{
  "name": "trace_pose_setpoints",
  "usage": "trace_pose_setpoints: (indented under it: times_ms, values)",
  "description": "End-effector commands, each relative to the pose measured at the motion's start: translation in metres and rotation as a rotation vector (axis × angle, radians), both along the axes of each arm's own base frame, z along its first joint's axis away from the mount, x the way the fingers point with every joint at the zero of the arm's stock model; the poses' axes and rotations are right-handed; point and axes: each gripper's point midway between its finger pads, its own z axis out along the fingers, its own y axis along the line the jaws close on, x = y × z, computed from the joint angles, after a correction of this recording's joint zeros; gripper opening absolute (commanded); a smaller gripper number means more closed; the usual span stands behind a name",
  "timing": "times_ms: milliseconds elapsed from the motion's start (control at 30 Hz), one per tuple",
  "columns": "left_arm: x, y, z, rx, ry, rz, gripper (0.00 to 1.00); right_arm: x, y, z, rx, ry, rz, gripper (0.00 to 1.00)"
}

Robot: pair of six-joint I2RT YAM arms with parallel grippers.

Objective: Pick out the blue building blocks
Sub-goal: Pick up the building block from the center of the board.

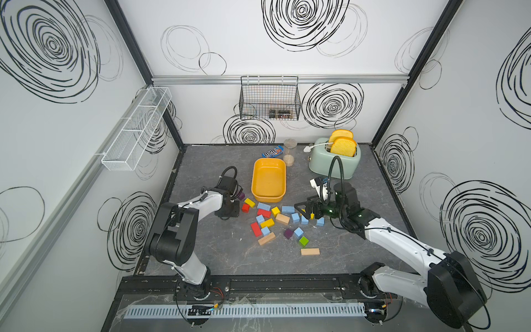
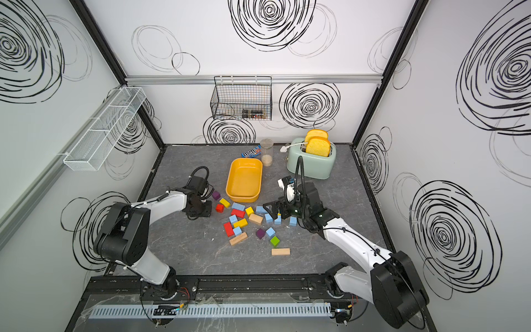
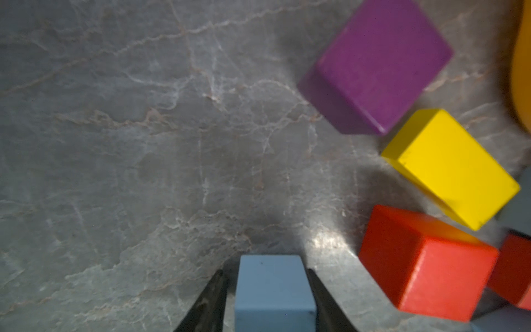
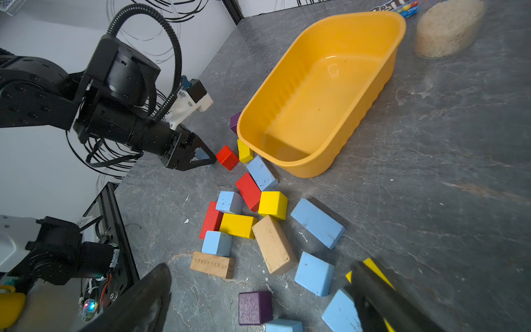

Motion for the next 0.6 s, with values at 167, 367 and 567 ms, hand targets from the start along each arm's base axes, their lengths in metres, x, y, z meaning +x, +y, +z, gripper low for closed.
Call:
trace_pose_setpoints:
  times_ms: [167,367,567]
  values:
    - [0.005,0.000,-0.002,-0.016,-0.001,0.012,0.37,-0.015,0.014,0.013,0.051,-0.036,0.106,0.98]
    - [0.005,0.000,0.002,-0.016,-0.007,0.011,0.32,-0.026,0.026,0.011,0.045,-0.035,0.171,0.98]
    - [0.011,0.003,0.018,0.006,-0.043,0.013,0.17,-0.031,0.035,0.012,0.036,-0.038,0.204,0.98]
